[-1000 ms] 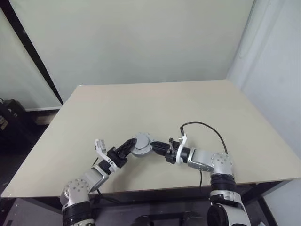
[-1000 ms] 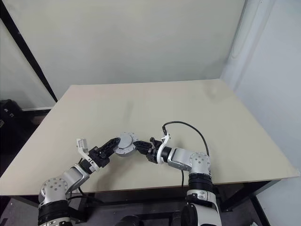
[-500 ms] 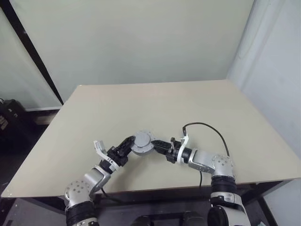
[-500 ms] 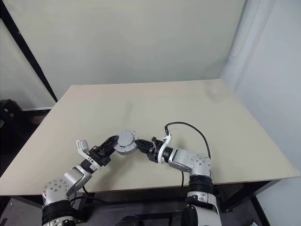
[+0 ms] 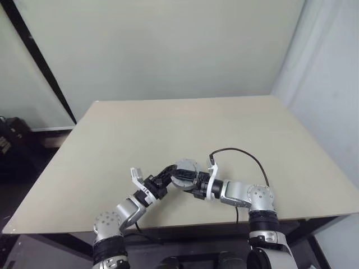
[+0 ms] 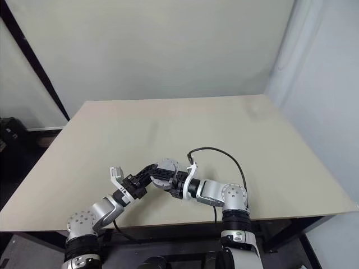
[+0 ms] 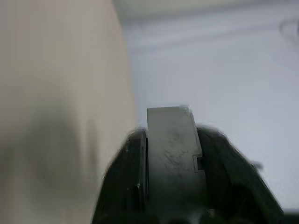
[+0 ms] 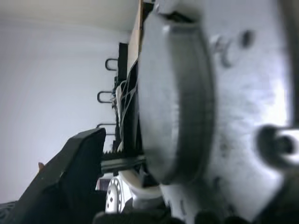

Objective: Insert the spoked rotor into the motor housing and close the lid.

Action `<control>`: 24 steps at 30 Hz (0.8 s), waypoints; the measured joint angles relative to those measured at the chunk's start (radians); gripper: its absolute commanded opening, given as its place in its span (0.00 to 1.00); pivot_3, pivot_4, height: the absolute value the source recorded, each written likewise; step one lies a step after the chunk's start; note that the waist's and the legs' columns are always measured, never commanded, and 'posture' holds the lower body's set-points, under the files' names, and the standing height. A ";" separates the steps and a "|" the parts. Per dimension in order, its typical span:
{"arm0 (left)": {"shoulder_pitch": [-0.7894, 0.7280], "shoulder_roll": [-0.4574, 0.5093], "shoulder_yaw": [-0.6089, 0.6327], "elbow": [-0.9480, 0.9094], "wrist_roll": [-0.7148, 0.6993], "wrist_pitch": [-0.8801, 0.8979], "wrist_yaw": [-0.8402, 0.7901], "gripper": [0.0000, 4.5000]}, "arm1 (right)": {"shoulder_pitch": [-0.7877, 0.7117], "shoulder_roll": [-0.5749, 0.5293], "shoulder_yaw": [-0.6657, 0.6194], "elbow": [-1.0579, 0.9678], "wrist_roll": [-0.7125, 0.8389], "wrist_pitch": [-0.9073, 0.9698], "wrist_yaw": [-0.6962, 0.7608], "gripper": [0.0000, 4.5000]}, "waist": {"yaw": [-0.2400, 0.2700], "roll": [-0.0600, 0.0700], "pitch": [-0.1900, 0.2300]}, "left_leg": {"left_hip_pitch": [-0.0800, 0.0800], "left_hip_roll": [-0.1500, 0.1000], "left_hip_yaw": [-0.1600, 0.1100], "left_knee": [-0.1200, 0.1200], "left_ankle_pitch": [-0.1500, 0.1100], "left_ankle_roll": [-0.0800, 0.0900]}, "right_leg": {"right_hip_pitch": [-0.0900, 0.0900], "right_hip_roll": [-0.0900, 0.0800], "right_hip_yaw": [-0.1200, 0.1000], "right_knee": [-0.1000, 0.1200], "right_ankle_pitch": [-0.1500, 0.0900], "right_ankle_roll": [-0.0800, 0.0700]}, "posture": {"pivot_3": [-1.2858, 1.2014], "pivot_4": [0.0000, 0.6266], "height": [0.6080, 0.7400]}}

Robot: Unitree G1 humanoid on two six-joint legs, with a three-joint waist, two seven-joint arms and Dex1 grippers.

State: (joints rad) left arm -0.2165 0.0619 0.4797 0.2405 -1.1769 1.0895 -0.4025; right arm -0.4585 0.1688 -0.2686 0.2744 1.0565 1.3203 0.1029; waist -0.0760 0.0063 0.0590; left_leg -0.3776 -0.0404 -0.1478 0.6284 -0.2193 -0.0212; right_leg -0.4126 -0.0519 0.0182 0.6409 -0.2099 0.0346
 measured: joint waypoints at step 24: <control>-0.038 0.061 0.063 -0.029 -0.047 -0.096 0.046 0.26 | 0.000 -0.002 0.056 0.012 -0.052 -0.131 0.004 1.00 | 0.001 0.000 0.000 | 0.000 0.001 -0.001 -0.001 0.000 0.000 | -0.001 0.001 -0.001 0.000 0.000 0.000 | 0.52 0.00 1.00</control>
State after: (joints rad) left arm -0.2541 0.1226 0.5426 0.2119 -1.2237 0.9936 -0.3563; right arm -0.4583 0.1668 -0.2125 0.2867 1.0049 1.1889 0.1069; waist -0.0746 0.0062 0.0592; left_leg -0.3779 -0.0399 -0.1488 0.6273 -0.2196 -0.0214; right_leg -0.4132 -0.0514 0.0176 0.6409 -0.2100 0.0344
